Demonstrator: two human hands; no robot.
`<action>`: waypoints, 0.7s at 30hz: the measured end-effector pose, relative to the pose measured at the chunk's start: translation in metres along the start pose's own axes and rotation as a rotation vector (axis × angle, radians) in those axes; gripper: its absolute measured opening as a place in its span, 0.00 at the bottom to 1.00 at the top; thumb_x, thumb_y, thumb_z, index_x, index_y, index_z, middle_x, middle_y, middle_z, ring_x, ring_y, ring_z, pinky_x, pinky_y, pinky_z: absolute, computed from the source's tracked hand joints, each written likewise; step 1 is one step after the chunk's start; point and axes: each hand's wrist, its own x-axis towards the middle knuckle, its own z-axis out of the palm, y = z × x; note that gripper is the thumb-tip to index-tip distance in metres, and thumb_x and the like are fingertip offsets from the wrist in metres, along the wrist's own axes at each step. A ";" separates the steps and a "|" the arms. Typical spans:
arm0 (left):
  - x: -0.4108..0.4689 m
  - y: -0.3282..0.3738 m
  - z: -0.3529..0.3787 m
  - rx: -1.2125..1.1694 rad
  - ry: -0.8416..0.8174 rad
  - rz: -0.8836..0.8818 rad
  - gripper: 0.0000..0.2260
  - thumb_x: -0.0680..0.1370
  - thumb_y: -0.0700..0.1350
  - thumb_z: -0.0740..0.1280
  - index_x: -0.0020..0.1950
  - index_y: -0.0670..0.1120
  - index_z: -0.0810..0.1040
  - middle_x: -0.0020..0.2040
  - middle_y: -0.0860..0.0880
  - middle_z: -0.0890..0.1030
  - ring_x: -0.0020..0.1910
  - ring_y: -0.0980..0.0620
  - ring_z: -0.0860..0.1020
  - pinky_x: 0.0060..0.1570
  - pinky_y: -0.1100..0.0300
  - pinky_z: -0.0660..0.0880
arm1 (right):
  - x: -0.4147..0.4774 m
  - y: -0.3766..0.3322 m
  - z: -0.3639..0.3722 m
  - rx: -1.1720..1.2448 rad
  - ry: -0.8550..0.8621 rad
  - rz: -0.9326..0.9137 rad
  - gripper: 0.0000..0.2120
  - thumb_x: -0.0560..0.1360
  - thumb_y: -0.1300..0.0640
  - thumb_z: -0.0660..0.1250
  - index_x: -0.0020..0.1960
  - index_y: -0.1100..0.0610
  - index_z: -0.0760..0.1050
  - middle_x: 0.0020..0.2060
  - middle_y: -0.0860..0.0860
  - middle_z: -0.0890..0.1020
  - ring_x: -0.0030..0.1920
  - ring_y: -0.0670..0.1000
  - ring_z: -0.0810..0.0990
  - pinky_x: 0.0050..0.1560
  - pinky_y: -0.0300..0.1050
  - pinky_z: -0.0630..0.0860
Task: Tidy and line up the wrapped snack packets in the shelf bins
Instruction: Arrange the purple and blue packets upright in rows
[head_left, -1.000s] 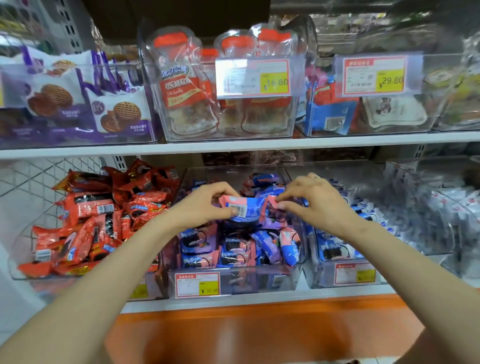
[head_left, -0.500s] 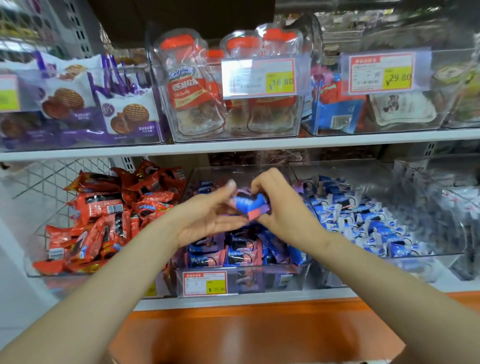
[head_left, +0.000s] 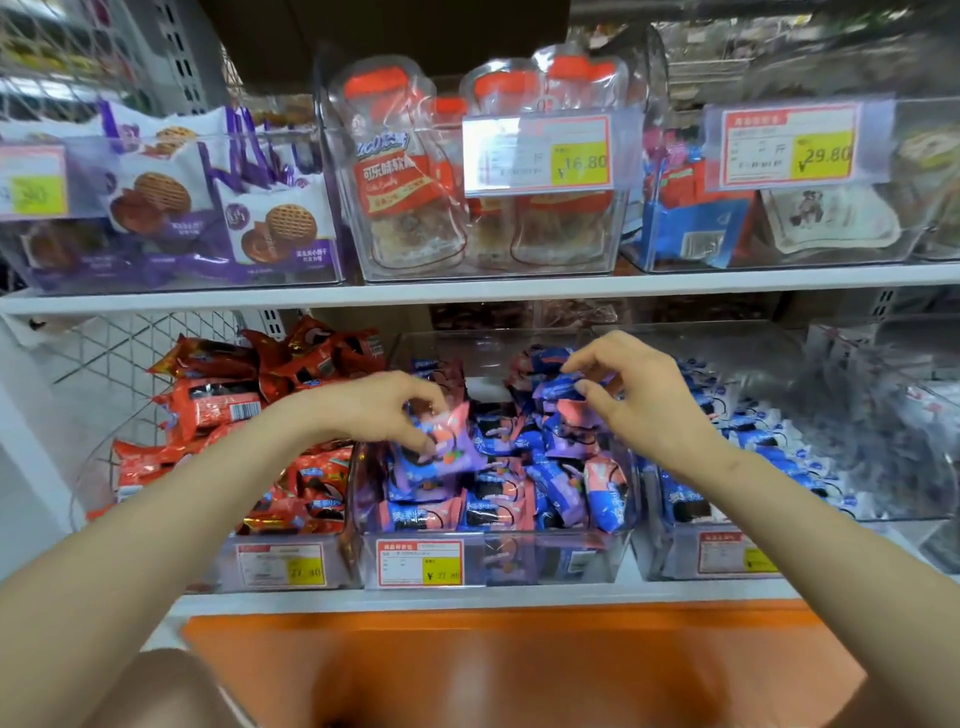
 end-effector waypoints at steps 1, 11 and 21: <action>0.001 0.001 0.002 0.135 -0.091 -0.015 0.13 0.70 0.40 0.75 0.51 0.46 0.76 0.42 0.50 0.78 0.37 0.60 0.76 0.41 0.68 0.69 | 0.000 0.001 0.000 0.000 -0.008 -0.001 0.09 0.74 0.66 0.67 0.49 0.53 0.78 0.44 0.44 0.74 0.42 0.44 0.76 0.49 0.47 0.76; 0.000 -0.007 0.029 0.765 -0.013 0.029 0.15 0.74 0.52 0.69 0.60 0.51 0.73 0.56 0.52 0.73 0.55 0.51 0.74 0.43 0.60 0.65 | 0.001 -0.003 -0.005 -0.037 -0.102 -0.005 0.06 0.74 0.62 0.67 0.46 0.52 0.80 0.43 0.48 0.80 0.39 0.49 0.76 0.46 0.49 0.76; -0.002 -0.010 0.039 0.819 0.109 -0.006 0.17 0.74 0.54 0.68 0.60 0.51 0.71 0.59 0.52 0.74 0.59 0.51 0.73 0.50 0.59 0.65 | -0.018 -0.006 -0.039 -0.081 -0.855 -0.020 0.27 0.71 0.75 0.58 0.58 0.49 0.79 0.56 0.42 0.76 0.43 0.30 0.71 0.42 0.29 0.69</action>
